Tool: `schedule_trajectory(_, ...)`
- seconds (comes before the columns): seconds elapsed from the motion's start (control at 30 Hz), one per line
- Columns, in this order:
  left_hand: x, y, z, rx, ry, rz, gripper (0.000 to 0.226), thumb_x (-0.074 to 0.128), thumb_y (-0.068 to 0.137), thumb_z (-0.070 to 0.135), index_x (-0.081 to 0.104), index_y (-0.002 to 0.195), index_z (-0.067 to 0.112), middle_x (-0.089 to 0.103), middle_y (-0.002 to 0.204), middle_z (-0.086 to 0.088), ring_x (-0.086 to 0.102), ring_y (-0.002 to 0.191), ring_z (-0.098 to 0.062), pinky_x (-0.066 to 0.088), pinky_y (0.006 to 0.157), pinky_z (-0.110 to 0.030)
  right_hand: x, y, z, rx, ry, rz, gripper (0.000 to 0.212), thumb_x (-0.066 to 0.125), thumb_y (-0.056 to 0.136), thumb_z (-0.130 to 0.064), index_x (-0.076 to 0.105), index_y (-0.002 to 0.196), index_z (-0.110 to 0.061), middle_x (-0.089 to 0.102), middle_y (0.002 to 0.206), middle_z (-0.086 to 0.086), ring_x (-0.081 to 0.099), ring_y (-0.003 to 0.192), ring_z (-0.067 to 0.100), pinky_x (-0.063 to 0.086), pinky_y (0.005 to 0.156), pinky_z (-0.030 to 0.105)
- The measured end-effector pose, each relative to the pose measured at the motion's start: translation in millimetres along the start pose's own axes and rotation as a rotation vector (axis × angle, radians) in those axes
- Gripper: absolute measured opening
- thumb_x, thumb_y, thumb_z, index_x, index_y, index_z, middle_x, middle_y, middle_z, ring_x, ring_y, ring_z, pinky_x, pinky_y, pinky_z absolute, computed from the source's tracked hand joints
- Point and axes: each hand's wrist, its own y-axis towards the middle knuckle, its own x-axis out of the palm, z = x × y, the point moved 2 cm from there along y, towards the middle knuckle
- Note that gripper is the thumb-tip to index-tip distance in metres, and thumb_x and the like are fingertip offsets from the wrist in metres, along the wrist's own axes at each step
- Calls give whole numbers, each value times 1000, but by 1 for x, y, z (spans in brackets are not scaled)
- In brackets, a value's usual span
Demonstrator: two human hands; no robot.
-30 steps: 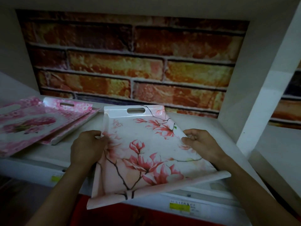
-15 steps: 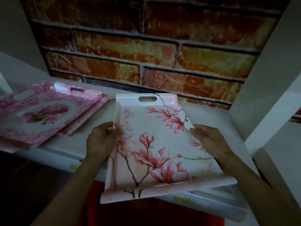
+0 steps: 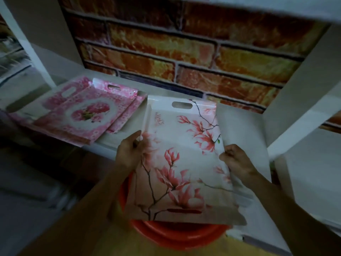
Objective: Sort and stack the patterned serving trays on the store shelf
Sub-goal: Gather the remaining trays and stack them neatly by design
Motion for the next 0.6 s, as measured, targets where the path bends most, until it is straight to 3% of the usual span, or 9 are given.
schedule_trajectory(0.1,-24,-36,27,37,-13,10,50,56,74,73,65,107,37,72,73,2,69,71,-9,58,68,-29,-6,-34,-13,32,23,-40,3,57,90,-11,56,91,-14,61,90,8,59,81,22,51,71,40)
schedule_trajectory(0.17,-39,-59,47,36,-54,14,33,59,80,65,65,99,39,70,68,9,66,65,-3,54,61,-21,-9,-55,-23,41,-33,-90,3,57,92,-18,56,93,-15,62,90,5,60,81,20,50,72,38)
schedule_trajectory(0.27,-61,-92,60,-52,-84,54,38,64,85,48,66,113,23,69,74,-1,66,70,-18,53,61,-28,-15,-85,-41,44,-55,-82,17,58,92,-28,55,100,-14,59,88,0,56,76,14,43,64,27)
schedule_trajectory(0.37,-85,-122,76,-108,-9,86,31,61,93,34,66,120,19,73,88,-6,68,75,-15,55,60,-25,-25,-117,-63,49,-58,-34,20,61,91,-33,53,99,-17,56,77,-7,55,72,12,40,62,27)
schedule_trajectory(0.43,-97,-142,91,-130,-1,87,24,61,93,32,69,114,23,72,81,-3,66,67,-9,56,60,-32,-32,-137,-74,42,-113,-16,20,61,91,-37,52,94,-19,53,70,-10,54,68,12,39,58,24)
schedule_trajectory(0.53,-118,-171,124,-151,-49,90,9,64,93,32,71,99,32,71,77,-7,61,61,-5,53,58,-30,-43,-166,-91,50,-136,-23,20,60,91,-37,53,92,-18,53,68,-10,53,66,12,36,55,23)
schedule_trajectory(0.6,-132,-188,148,-142,-79,84,14,63,94,27,70,105,27,70,78,-9,61,62,-3,52,56,-22,-50,-185,-104,36,-148,-49,21,60,91,-35,52,86,-16,50,64,-8,50,61,13,31,51,24)
